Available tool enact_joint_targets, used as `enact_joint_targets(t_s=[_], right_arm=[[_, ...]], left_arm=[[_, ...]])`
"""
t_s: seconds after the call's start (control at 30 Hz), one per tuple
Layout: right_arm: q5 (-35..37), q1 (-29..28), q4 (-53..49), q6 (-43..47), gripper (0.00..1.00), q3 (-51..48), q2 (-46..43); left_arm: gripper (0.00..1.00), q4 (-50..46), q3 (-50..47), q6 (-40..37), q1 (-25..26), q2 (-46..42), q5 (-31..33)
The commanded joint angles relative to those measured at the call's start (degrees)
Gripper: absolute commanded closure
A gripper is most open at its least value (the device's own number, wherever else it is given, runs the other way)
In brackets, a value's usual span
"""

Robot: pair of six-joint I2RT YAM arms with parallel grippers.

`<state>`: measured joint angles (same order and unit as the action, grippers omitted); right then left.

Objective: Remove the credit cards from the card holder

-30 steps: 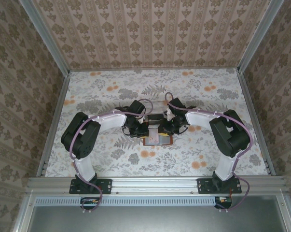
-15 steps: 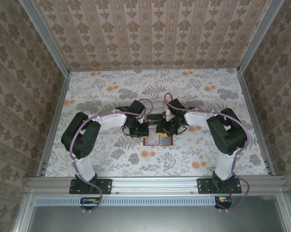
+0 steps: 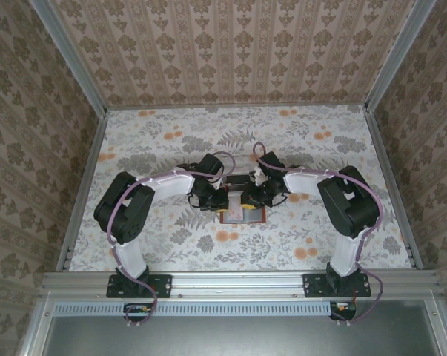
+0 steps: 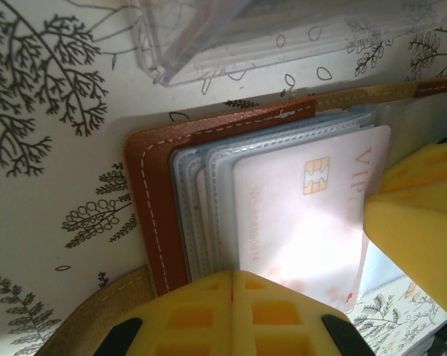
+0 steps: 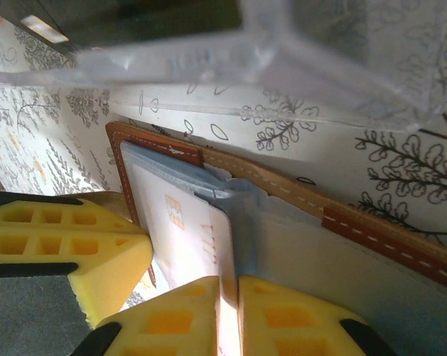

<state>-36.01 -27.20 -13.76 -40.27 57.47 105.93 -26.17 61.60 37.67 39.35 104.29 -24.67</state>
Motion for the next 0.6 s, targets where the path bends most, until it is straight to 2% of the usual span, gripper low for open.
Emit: enact_joint_targets(t_s=[0.0, 0.2, 0.57], right_arm=[[-1.2, 0.0, 0.4, -0.2, 0.88, -0.9, 0.0], [2.4, 0.4, -3.0, 1.4, 0.95, -0.4, -1.6], [8.4, 1.8, -10.5, 5.7, 0.99, 0.7, -4.6]], left_arm=[[0.99, -5.3, -0.8, -1.0, 0.2, 2.6, 3.6], [0.99, -5.4, -0.7, -1.0, 0.2, 2.7, 3.6], [0.99, -5.7, -0.6, -1.0, 0.3, 2.6, 3.7]])
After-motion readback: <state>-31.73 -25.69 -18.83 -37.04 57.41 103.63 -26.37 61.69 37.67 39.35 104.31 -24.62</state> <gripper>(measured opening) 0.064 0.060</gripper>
